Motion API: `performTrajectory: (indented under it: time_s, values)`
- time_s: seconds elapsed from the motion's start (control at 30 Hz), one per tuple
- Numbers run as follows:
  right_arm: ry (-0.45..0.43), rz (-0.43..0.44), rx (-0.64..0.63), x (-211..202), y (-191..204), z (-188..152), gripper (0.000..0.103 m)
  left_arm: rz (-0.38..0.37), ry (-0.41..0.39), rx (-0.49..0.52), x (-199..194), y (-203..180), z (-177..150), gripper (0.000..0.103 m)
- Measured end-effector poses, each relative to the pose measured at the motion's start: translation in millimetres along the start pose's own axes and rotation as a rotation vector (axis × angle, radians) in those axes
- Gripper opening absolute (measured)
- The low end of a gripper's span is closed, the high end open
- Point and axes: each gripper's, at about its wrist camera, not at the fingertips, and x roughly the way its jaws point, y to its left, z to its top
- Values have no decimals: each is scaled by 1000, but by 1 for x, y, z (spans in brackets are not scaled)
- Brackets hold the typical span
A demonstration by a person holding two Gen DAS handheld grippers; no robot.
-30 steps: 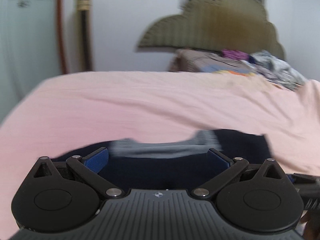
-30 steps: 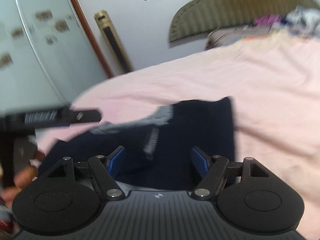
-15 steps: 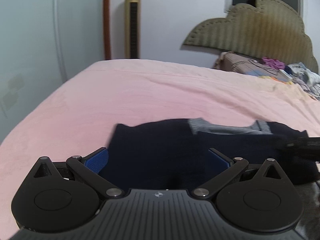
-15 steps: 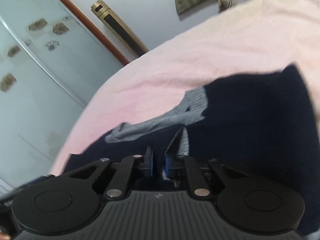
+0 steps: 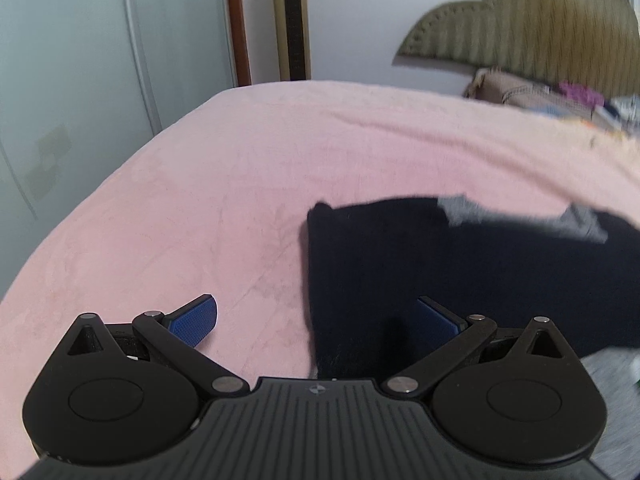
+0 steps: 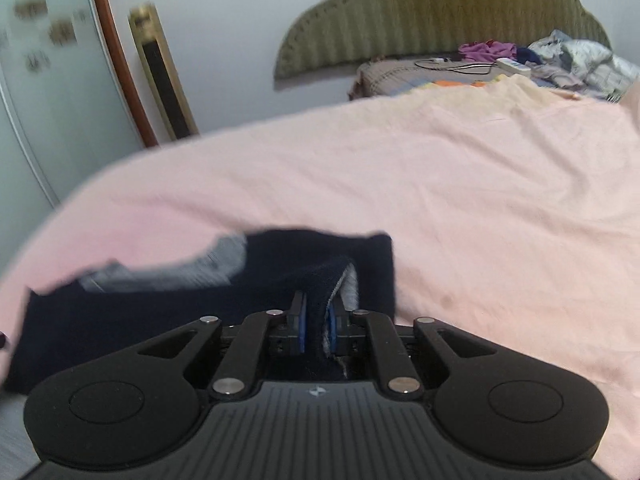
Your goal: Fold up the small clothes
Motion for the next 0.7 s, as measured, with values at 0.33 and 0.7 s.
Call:
performTrajectory:
  time_s: [0.33,0.7]
  values:
    - [-28,-83,-123,-5,20,-20,66,22,17,-1,6,-2,-6,103]
    - [-60,-80,-45,-38,25,-37,73,-50,16,-72,-8,-2,-8,103]
